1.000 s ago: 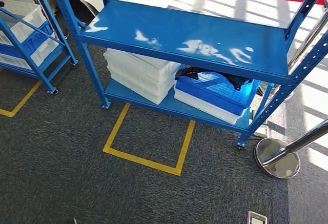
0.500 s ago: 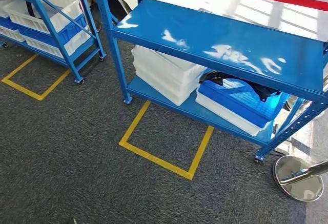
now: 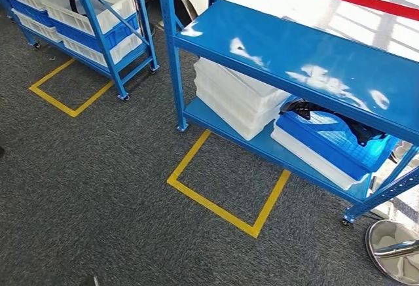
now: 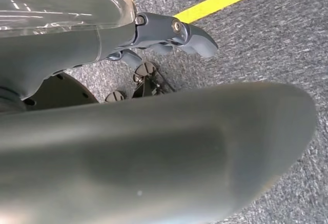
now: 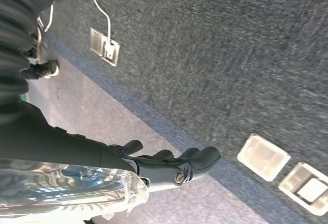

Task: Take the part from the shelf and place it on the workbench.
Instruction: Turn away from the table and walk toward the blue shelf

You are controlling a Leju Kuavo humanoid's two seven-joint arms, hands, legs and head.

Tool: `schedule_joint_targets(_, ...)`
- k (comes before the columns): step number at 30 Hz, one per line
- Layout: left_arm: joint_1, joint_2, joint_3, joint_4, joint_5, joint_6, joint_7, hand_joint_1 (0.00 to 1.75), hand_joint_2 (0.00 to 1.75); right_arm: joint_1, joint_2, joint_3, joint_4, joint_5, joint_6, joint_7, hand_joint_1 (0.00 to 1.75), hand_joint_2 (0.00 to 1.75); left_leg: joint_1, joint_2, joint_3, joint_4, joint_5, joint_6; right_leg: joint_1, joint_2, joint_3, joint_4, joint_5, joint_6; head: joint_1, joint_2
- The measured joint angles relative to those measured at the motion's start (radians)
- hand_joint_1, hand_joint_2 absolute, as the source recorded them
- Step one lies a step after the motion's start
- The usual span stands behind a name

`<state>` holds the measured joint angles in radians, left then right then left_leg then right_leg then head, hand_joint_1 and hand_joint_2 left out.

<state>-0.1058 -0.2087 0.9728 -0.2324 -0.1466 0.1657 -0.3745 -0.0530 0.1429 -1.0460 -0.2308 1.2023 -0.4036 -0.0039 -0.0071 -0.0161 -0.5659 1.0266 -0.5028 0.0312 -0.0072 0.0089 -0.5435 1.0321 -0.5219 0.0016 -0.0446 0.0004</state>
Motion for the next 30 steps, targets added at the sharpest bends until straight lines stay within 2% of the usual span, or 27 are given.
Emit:
schedule_joint_targets(3, 0.0, 0.0, 0.002, 0.0, 0.0, -0.003, 0.001, 0.0, 0.0, -0.001, 0.002, 0.0, 0.0, -0.002, -0.002, -0.002, 0.0, 0.0, 0.003, -0.001, -0.004, 0.0, -0.001, -0.014, 0.001, -0.001, 0.007, -0.022, -0.003, -0.004, -0.001, 0.0)
schedule_joint_targets(5, 0.0, 0.001, 0.004, 0.0, 0.0, -0.006, 0.0, 0.0, 0.0, 0.0, 0.003, 0.0, 0.0, -0.003, 0.0, -0.002, 0.0, 0.0, 0.005, 0.0, -0.016, 0.033, -0.024, -0.026, -0.005, -0.006, 0.014, -0.032, 0.0, -0.012, -0.002, 0.0)
schedule_joint_targets(6, 0.0, 0.002, 0.005, 0.0, 0.0, -0.008, 0.001, 0.0, 0.0, -0.001, 0.004, -0.001, 0.0, -0.004, 0.002, -0.003, 0.0, 0.0, 0.007, 0.001, -0.037, 0.078, -0.049, -0.032, -0.008, -0.009, 0.017, -0.036, 0.001, -0.015, -0.004, 0.0)
schedule_joint_targets(8, 0.0, 0.002, 0.007, 0.0, 0.0, -0.01, 0.001, 0.0, 0.0, -0.001, 0.004, -0.001, 0.0, -0.005, 0.006, -0.003, 0.0, 0.0, 0.014, 0.002, -0.104, 0.209, -0.103, -0.042, -0.009, -0.011, 0.021, -0.036, -0.004, -0.018, -0.005, 0.0)
schedule_joint_targets(9, 0.001, 0.002, 0.009, 0.0, 0.0, -0.01, 0.002, 0.0, 0.0, 0.0, 0.005, -0.001, 0.0, -0.006, 0.007, -0.003, 0.0, 0.0, 0.017, 0.002, -0.131, 0.259, -0.114, -0.046, -0.01, -0.012, 0.024, -0.036, -0.008, -0.017, -0.005, 0.0)
schedule_joint_targets(10, 0.002, 0.003, 0.01, 0.0, 0.0, -0.01, 0.002, 0.0, 0.0, 0.0, 0.005, -0.001, 0.0, -0.006, 0.009, -0.003, 0.0, 0.0, 0.02, 0.003, -0.144, 0.277, -0.107, -0.048, -0.011, -0.012, 0.029, -0.036, -0.013, -0.015, -0.005, 0.0)
schedule_joint_targets(11, 0.003, 0.003, 0.011, 0.0, 0.0, -0.012, 0.002, 0.0, 0.0, 0.001, 0.006, -0.001, 0.001, -0.006, 0.011, -0.003, 0.0, 0.0, 0.023, 0.005, -0.135, 0.252, -0.078, -0.05, -0.013, -0.013, 0.037, -0.036, -0.019, -0.012, -0.005, 0.0)
schedule_joint_targets(13, 0.004, 0.004, 0.012, 0.0, 0.0, -0.015, 0.001, 0.0, 0.0, 0.001, 0.007, -0.001, 0.001, -0.007, 0.017, -0.004, 0.0, 0.0, 0.026, 0.012, -0.08, 0.13, -0.006, -0.053, -0.017, -0.013, 0.058, -0.036, -0.035, -0.002, -0.005, 0.0)
schedule_joint_targets(14, 0.003, 0.004, 0.012, 0.001, 0.0, -0.017, 0.0, 0.0, 0.0, 0.001, 0.007, -0.001, 0.001, -0.007, 0.02, -0.004, 0.0, 0.0, 0.025, 0.016, -0.052, 0.072, 0.014, -0.051, -0.017, -0.013, 0.066, -0.036, -0.043, 0.006, -0.005, 0.0)
schedule_joint_targets(15, 0.003, 0.004, 0.012, 0.001, 0.0, -0.017, 0.0, 0.0, 0.0, 0.0, 0.008, -0.001, 0.002, -0.007, 0.022, -0.004, 0.0, 0.0, 0.022, 0.018, -0.034, 0.037, 0.017, -0.046, -0.016, -0.013, 0.071, -0.036, -0.048, 0.013, -0.004, 0.0)
schedule_joint_targets(16, 0.002, 0.004, 0.012, 0.001, 0.0, -0.018, -0.001, 0.0, 0.0, -0.001, 0.008, -0.001, 0.002, -0.007, 0.024, -0.005, 0.0, 0.0, 0.019, 0.019, -0.028, 0.025, 0.007, -0.038, -0.015, -0.013, 0.074, -0.037, -0.051, 0.021, -0.004, 0.0)
schedule_joint_targets(19, 0.005, 0.003, 0.012, 0.001, 0.0, -0.018, -0.002, 0.0, 0.0, -0.007, 0.009, -0.002, 0.003, -0.006, 0.032, -0.007, 0.0, 0.0, 0.019, 0.015, -0.013, 0.012, -0.009, -0.012, -0.017, -0.015, 0.078, -0.025, -0.054, 0.036, -0.003, 0.0)
schedule_joint_targets(20, 0.005, 0.003, 0.012, 0.001, 0.0, -0.018, -0.003, 0.0, 0.0, -0.008, 0.009, -0.002, 0.003, -0.006, 0.035, -0.007, 0.0, 0.0, 0.02, 0.014, -0.003, 0.008, -0.013, -0.005, -0.017, -0.015, 0.067, 0.004, -0.06, 0.039, -0.002, 0.0)
schedule_joint_targets(21, 0.005, 0.003, 0.012, 0.001, 0.0, -0.018, -0.003, 0.0, 0.0, -0.009, 0.009, -0.001, 0.003, -0.006, 0.037, -0.007, 0.0, 0.0, 0.021, 0.013, 0.008, 0.004, -0.017, 0.001, -0.017, -0.014, 0.041, 0.053, -0.073, 0.041, -0.001, 0.0)
schedule_joint_targets(24, 0.005, 0.002, 0.012, 0.002, 0.0, -0.018, -0.004, 0.0, 0.0, -0.008, 0.009, -0.001, 0.003, -0.006, 0.039, -0.007, 0.0, 1.31, 0.013, 0.011, 0.033, 0.002, -0.039, 0.013, -0.014, -0.014, -0.087, 0.236, -0.132, 0.041, 0.001, 0.0)
schedule_joint_targets(25, 0.006, 0.002, 0.012, 0.002, 0.0, -0.018, -0.004, 0.0, 0.0, -0.007, 0.009, -0.001, 0.004, -0.006, 0.039, -0.007, 0.0, 1.75, 0.01, 0.009, 0.045, 0.002, -0.049, 0.014, -0.012, -0.014, -0.118, 0.261, -0.137, 0.037, 0.001, 0.0)
schedule_joint_targets(26, 0.007, 0.002, 0.012, 0.002, 0.0, -0.018, -0.004, 0.0, 0.0, -0.005, 0.009, -0.002, 0.004, -0.006, 0.039, -0.007, 0.0, 1.75, 0.006, 0.006, 0.059, 0.002, -0.059, 0.015, -0.008, -0.013, -0.133, 0.252, -0.124, 0.031, 0.001, 0.0)
schedule_joint_targets(27, 0.008, 0.002, 0.013, 0.001, 0.0, -0.018, -0.004, 0.0, 0.0, -0.004, 0.009, -0.002, 0.004, -0.006, 0.039, -0.007, 0.0, 1.75, 0.003, 0.004, 0.075, 0.002, -0.07, 0.015, -0.003, -0.013, -0.135, 0.211, -0.091, 0.023, 0.001, 0.0)
schedule_joint_targets(29, 0.008, 0.001, 0.013, 0.002, 0.0, -0.018, -0.004, 0.0, 0.0, 0.001, 0.007, -0.002, 0.005, -0.006, 0.039, -0.007, 0.0, 0.87, -0.003, 0.002, 0.103, 0.0, -0.092, 0.015, 0.012, -0.008, -0.124, 0.104, 0.005, -0.002, -0.001, 0.0)
schedule_joint_targets(30, 0.007, 0.0, 0.013, 0.003, -0.001, -0.019, -0.004, 0.0, 0.0, 0.002, 0.006, -0.002, 0.006, -0.006, 0.04, -0.007, 0.0, 0.44, -0.003, 0.001, 0.112, -0.001, -0.102, 0.012, 0.019, -0.005, -0.119, 0.066, 0.038, -0.013, -0.002, 0.0)
